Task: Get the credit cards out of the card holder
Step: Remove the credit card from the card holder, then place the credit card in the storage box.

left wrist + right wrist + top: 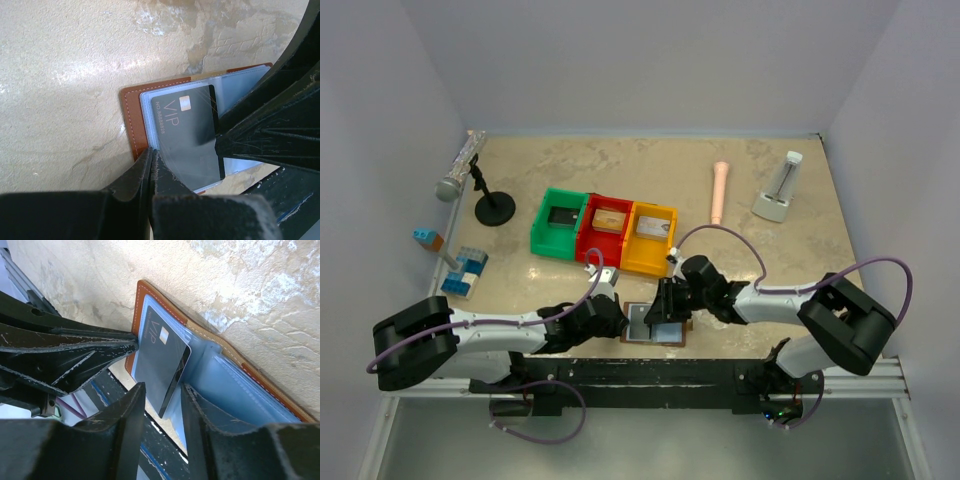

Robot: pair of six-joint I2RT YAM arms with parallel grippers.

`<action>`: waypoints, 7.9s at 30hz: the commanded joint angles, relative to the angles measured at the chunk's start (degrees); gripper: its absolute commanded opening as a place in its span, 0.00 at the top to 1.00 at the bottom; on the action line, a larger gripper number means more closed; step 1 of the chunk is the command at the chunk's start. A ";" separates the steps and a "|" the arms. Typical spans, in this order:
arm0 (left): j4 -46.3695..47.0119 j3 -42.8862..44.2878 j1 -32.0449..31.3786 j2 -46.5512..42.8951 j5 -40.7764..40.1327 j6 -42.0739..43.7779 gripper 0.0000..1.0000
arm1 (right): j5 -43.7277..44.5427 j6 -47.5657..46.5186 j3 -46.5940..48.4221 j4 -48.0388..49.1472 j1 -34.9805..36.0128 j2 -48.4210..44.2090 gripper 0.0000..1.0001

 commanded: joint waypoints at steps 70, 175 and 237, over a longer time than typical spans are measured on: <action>14.62 -8.10 0.10 5.54 5.76 -3.65 1.00 | -11.77 5.80 -3.35 26.80 -1.69 4.67 0.57; -10.17 0.88 2.03 -40.21 -7.07 11.46 0.51 | -17.56 -28.47 16.51 -40.71 -9.96 -32.16 1.00; 14.35 -2.31 9.24 -34.63 47.15 16.30 0.85 | -25.31 -38.24 27.86 -47.48 4.20 -23.11 1.00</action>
